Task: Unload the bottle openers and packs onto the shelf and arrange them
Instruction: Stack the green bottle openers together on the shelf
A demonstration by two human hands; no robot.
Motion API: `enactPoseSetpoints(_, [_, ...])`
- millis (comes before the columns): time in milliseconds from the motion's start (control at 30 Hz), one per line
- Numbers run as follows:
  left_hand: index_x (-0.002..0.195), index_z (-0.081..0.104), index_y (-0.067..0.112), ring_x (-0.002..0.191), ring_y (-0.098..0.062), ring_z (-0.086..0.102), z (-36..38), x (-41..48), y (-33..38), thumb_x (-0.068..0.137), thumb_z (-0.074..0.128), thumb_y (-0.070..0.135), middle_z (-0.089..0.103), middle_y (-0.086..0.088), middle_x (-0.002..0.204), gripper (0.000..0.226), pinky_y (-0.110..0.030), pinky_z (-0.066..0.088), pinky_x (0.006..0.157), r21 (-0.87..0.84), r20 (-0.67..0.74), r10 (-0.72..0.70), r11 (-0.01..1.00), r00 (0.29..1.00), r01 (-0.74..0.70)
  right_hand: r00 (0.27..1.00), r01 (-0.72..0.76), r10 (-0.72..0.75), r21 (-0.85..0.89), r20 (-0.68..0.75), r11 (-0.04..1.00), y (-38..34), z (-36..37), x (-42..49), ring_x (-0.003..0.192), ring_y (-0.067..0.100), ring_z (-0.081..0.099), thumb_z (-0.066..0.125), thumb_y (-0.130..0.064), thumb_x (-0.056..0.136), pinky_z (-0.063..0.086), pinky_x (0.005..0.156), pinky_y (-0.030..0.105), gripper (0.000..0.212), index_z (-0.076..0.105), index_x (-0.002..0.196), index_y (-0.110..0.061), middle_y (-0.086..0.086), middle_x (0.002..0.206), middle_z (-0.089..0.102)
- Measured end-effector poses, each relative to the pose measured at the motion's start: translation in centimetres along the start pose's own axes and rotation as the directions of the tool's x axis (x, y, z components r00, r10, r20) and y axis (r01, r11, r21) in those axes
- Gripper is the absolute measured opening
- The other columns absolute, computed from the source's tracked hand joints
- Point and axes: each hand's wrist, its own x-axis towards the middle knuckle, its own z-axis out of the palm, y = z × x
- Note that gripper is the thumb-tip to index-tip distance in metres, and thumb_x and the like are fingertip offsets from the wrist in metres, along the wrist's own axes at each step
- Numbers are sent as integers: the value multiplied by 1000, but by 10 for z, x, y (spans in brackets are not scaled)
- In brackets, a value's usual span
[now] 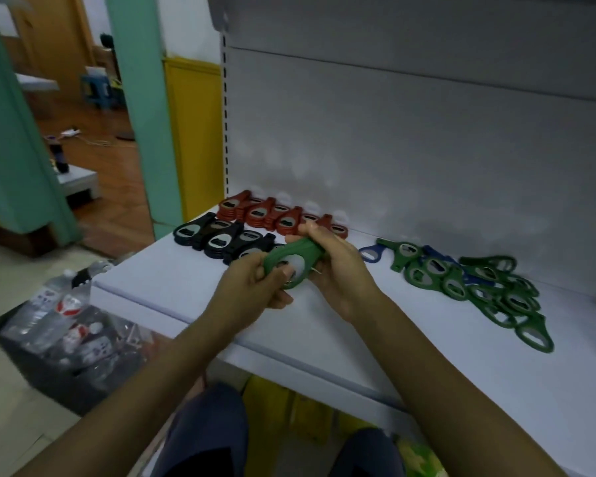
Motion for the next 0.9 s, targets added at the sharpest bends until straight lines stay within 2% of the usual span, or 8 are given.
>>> enactPoseSetpoints(100, [94, 65, 12, 55, -8, 65, -35, -5, -4, 89, 62, 19, 70, -3, 69, 9, -17, 51, 51, -81, 47, -101, 991, 994, 104, 993, 62, -43, -169, 114, 984, 3, 7, 0, 90, 22, 70, 60, -17, 92, 58, 81, 35, 12, 66, 96, -7, 9, 92, 72])
enactPoseSetpoints(200, [101, 64, 11, 59, -10, 67, -73, -12, -6, 87, 63, 21, 73, -10, 85, 17, -18, 52, 53, -39, 52, -185, 982, 981, 187, 991, 77, -43, -277, 125, 958, 11, 34, 4, 78, 13, 72, 65, -15, 89, 58, 66, 24, 7, 68, 91, -9, 1, 80, 75])
enactPoseSetpoints(333, [115, 54, 14, 73, -11, 68, -103, -22, -15, 87, 65, 22, 67, -7, 101, 31, -24, 55, 63, 110, -160, -95, 987, 982, 114, 995, 9, 14, -232, 94, 973, 30, 78, 20, 73, 18, 72, 68, -14, 87, 58, 64, 23, 19, 68, 95, 2, 14, 86, 74])
enactPoseSetpoints(400, [125, 51, 19, 92, -8, 58, -117, -29, -19, 83, 68, 34, 57, 8, 113, 48, -27, 48, 77, 486, -238, 160, 874, 958, -25, 995, -57, 73, -205, 74, 977, 42, 97, 28, 70, 19, 72, 69, -14, 86, 59, 64, 25, 21, 67, 97, 4, 14, 85, 73])
enactPoseSetpoints(467, [127, 52, 18, 96, -12, 52, -129, -32, -21, 77, 72, 44, 56, 8, 110, 60, -27, 41, 75, 773, -147, 353, 624, 924, -116, 988, -121, 135, -184, 69, 975, 50, 115, 35, 67, 19, 71, 70, -14, 85, 59, 63, 26, 23, 67, 99, 5, 13, 83, 73])
enactPoseSetpoints(567, [111, 60, 18, 83, -23, 59, -143, -23, -17, 77, 71, 44, 66, -2, 97, 44, -29, 39, 61, 924, -89, 304, 381, 949, -36, 972, -210, 223, -157, 74, 965, 58, 138, 46, 65, 20, 70, 71, -10, 85, 60, 60, 27, 28, 65, 103, 9, 15, 82, 72])
enactPoseSetpoints(800, [74, 60, 17, 63, -19, 53, -165, 9, -15, 72, 72, 39, 63, -3, 72, 25, -24, 24, 47, 938, -167, 99, 323, 981, 127, 963, -215, 261, -384, 71, 898, 64, 152, 63, 64, 19, 68, 66, -25, 90, 59, 55, 25, 38, 61, 110, 7, 21, 97, 70])
enactPoseSetpoints(900, [77, 62, 14, 63, -20, 53, -168, 20, -21, 71, 73, 45, 60, -5, 72, 33, -26, 28, 48, 943, -218, 15, 261, 976, 207, 990, 24, 90, -747, 112, 664, 73, 137, 65, 70, 22, 66, 62, -26, 91, 58, 60, 33, 28, 56, 112, -8, 13, 94, 68])
